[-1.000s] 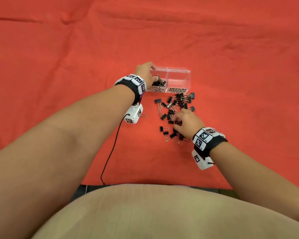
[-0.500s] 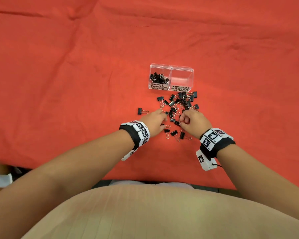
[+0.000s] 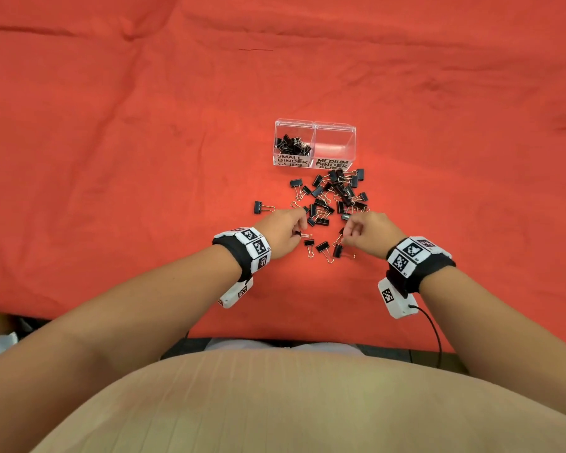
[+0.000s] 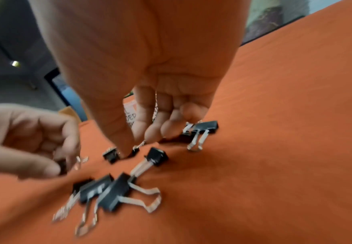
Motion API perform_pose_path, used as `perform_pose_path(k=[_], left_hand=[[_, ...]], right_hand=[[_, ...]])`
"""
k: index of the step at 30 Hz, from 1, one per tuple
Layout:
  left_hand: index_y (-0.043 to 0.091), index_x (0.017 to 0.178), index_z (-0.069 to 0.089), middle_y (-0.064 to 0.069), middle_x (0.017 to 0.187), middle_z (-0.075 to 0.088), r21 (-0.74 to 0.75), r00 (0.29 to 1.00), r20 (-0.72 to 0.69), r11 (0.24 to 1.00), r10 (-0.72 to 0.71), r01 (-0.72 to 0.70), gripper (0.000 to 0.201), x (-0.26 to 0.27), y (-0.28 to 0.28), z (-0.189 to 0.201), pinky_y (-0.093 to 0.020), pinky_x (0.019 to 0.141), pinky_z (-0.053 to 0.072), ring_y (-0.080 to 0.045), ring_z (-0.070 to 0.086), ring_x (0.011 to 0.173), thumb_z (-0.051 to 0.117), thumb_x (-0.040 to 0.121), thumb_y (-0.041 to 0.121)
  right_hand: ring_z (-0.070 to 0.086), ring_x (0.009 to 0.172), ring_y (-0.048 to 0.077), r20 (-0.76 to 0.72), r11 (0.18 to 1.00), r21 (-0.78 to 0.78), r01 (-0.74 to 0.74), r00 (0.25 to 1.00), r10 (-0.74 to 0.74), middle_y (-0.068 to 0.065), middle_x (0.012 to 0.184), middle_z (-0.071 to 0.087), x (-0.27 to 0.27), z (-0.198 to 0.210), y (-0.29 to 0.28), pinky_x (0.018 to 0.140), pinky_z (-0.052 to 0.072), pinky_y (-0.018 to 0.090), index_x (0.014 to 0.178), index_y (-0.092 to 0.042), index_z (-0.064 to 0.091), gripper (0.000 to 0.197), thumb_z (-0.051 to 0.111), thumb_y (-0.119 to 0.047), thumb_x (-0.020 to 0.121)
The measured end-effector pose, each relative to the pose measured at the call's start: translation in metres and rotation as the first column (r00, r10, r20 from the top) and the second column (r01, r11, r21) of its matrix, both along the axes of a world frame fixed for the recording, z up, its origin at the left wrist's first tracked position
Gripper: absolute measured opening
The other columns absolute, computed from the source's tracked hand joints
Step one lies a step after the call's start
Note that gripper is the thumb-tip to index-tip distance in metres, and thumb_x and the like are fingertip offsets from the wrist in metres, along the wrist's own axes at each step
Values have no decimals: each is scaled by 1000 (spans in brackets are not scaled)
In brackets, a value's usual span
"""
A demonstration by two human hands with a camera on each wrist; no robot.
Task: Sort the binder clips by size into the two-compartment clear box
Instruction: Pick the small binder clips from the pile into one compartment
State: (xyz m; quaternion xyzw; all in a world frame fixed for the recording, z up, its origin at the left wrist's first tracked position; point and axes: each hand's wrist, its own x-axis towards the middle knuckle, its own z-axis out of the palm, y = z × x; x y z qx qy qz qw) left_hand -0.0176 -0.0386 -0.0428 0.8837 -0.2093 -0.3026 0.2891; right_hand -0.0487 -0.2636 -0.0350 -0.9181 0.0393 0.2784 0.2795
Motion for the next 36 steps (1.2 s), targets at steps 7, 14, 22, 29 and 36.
perform_pose_path(k=[7, 14, 22, 29, 36], left_hand=[[24, 134, 47, 0, 125, 55, 195, 952, 53, 938, -302, 287, 47, -13, -15, 3, -37, 89, 49, -20, 53, 115, 48, 89, 11], [13, 122, 50, -6, 125, 52, 329, 920, 130, 891, -371, 313, 30, -13, -9, -5, -40, 82, 48, -28, 56, 113, 49, 93, 16], [11, 99, 52, -7, 108, 52, 189, 973, 145, 971, -178, 149, 14, -10, 0, -2, -42, 75, 51, -28, 58, 90, 55, 86, 10], [16, 89, 52, 6, 89, 49, 46, 988, 115, 993, 108, -113, 12, 5, 4, -1, -37, 76, 49, -18, 49, 78, 61, 84, 13], [13, 93, 50, 3, 93, 51, 37, 994, 90, 997, 60, -63, 12, 7, -8, 1, -33, 74, 47, -17, 51, 80, 60, 86, 14]], right_hand=[[53, 60, 9, -66, 995, -67, -70, 996, 66, -9, 61, 54, -15, -15, 13, 62, 47, 32, 72, -21, 60, 17, 71, -33, 76], [53, 66, 15, 107, 991, -49, 124, 987, -118, -5, 70, 56, 19, -4, 2, 57, 39, 24, 82, -21, 61, 6, 62, -15, 81], [53, 75, 17, 191, 999, -22, 44, 981, -39, 0, 85, 56, 40, -7, 26, 67, 45, 29, 96, -16, 63, 12, 63, -19, 84], [65, 72, 15, 21, 996, -2, -93, 995, 93, -5, 71, 65, 31, -8, 32, 69, 55, 32, 75, -18, 63, 5, 64, -17, 81], [54, 64, 10, 103, 999, -8, 45, 994, -44, -4, 79, 61, 42, 3, 15, 55, 41, 18, 88, -16, 67, 21, 52, -4, 82]])
